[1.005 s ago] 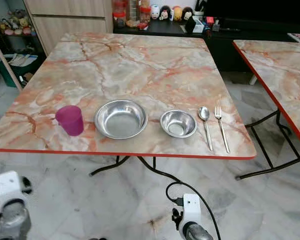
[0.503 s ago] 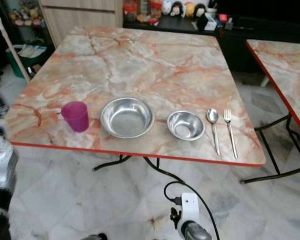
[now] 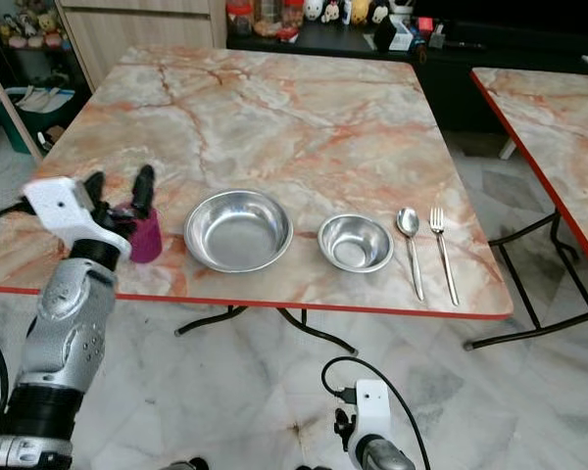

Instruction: Setting the table

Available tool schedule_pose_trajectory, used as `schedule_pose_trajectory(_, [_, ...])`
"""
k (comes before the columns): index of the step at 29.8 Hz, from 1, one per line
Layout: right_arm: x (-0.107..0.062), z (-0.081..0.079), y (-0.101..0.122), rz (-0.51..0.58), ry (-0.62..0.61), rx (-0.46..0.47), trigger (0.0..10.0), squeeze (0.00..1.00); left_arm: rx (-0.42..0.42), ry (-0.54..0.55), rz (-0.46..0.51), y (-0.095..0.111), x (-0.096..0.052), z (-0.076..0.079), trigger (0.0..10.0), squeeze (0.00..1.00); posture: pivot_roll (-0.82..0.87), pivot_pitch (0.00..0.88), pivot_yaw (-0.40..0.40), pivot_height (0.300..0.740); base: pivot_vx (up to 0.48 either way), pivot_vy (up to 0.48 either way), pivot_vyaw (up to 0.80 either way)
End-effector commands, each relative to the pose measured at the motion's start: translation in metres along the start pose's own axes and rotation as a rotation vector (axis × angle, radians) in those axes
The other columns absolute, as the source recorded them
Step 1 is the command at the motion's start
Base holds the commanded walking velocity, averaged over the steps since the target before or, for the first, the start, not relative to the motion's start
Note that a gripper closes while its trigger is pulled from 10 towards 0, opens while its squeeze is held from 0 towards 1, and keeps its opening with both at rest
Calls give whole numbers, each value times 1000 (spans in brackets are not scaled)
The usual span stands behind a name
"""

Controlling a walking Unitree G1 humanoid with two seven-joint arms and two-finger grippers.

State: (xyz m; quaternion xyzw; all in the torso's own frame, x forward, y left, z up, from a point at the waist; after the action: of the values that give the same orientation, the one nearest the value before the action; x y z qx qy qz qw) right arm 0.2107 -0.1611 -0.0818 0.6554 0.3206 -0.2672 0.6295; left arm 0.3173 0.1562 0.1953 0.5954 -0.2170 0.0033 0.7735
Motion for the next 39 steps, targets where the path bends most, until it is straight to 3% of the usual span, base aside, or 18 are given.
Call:
schedule_pose_trajectory(1, [-1,1,-5,-17,-5,4,10000,0,-30,-122,-65,-4,-4,19,10000,0,123,147,-55,740,0,0,0])
schedule_pose_trajectory(4, [-1,1,-5,-17,-5,3,10000,0,-36,-152,-100,-6,-8,23,10000,0,126,148,-54,740,0,0,0])
schedule_pose_trajectory(7, [-1,0,-6,-17,-3,1,10000,0,-95,-228,-153,-4,-19,32,10000,0,127,149,-52,740,0,0,0])
schedule_pose_trajectory(10, [-1,0,-5,-18,-1,-2,10000,0,-85,-297,-266,-17,-33,36,10000,0,133,153,-54,740,0,0,0])
schedule_pose_trajectory(14, [-1,0,-5,-19,1,-4,10000,0,-48,-281,-327,-25,-37,34,10000,0,133,153,-54,740,0,0,0])
schedule_pose_trajectory(19, [-1,-1,-5,-16,1,-5,10000,0,-103,-132,-403,-43,-28,30,10000,0,123,150,-52,740,0,0,0])
schedule_pose_trajectory(20, [-1,-1,-5,-17,0,-4,10000,0,-97,-102,-404,-44,-25,28,10000,549,126,149,-52,740,0,0,0])
schedule_pose_trajectory(21, [-1,-1,-5,-17,0,-4,10000,0,-91,-83,-406,-45,-24,26,10000,549,125,149,-52,740,0,0,0])
schedule_pose_trajectory(22, [-1,-1,-5,-18,0,-5,10000,0,-155,-51,-413,-47,-22,26,10000,1000,125,149,-52,740,0,0,0])
schedule_pose_trajectory(27, [-1,-1,-5,-18,-1,-3,10000,0,-167,57,-445,-53,-16,22,10000,1000,117,150,-50,740,0,0,0])
schedule_pose_trajectory(28, [-1,-1,-5,-18,-2,-2,10000,0,-160,85,-461,-55,-15,20,10000,0,118,147,-48,740,0,0,0])
schedule_pose_trajectory(33, [-1,-1,-6,-17,-1,0,10000,0,-203,143,-497,-54,-12,19,10000,0,115,146,-46,740,0,0,0])
schedule_pose_trajectory(39, [-1,-1,-6,-18,-1,1,10000,0,-199,175,-522,-50,-13,16,10000,0,124,148,-46,740,0,0,0])
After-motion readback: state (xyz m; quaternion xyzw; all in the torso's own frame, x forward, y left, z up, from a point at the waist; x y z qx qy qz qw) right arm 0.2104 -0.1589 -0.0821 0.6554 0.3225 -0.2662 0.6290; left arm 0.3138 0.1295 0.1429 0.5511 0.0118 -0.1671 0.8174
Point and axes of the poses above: a point about 5 cm out from each wrist's last joint towards the gripper, its own x axis pointing out of the wrist towards the gripper, its own y axis along the axis of the wrist's last joint, z = x × y, the point moved 1 cm from there along x, pointing out of the wrist towards the gripper, and after that the axes turned 3 degrees about -x, right-handed, at the moved point
